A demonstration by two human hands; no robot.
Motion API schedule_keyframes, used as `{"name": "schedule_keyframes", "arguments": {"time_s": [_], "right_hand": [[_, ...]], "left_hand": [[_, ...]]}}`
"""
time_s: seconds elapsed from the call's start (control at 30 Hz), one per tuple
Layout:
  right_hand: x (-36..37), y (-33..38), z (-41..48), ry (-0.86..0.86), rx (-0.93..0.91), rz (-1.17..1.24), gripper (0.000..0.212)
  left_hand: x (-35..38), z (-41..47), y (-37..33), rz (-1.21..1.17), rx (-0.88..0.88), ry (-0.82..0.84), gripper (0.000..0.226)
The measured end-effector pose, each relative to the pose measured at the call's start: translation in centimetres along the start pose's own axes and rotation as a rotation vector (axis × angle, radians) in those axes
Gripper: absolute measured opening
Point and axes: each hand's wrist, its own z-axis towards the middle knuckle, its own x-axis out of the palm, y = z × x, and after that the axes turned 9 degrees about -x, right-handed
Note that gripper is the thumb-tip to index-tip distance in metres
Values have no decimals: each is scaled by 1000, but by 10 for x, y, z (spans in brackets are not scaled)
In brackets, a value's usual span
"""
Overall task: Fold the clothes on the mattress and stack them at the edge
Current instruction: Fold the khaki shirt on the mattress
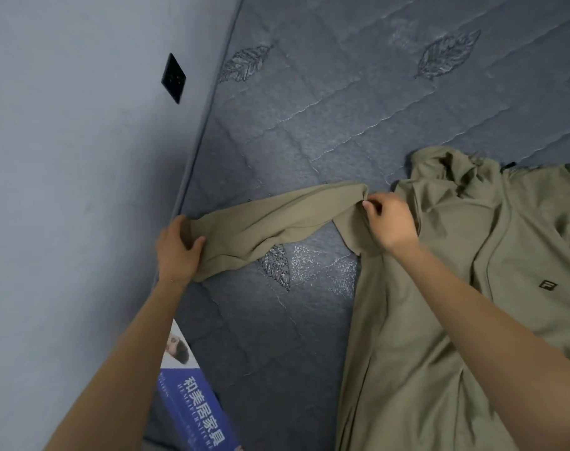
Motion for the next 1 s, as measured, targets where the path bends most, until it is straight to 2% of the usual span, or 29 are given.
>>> {"name": "schedule_keyframes", "arguments": {"time_s": [0.13,0.23,0.3,0.43,0.57,0.7,0.83,1.0], "right_hand": [[1,14,-5,-93,2,70,18],[3,22,-8,-107,42,89,17],[5,26,-9,-106,33,88,17],[6,35,-8,-143,-7,94,17],[-1,46,-6,-272,-103,182,10],[-1,48,0,-300,-138,156,5],[8,47,0,-177,-71,-134,30],[13,48,-17,-144,-123,-103,37]], "left_hand": [[-4,1,2,-122,15,62,36],[-11,3,6,-226,-26,17,17],[-16,6,9,-262,-24,-57,12],[-31,9,8,-390,-61,-258,15],[-60,17,3,-423,-12,-480,30],[-81,20,-3,-439,3,-569,35],[-81,23,-1,-485,-20,-545,19],[-71,9,-16,-470,51,-459,27]]}}
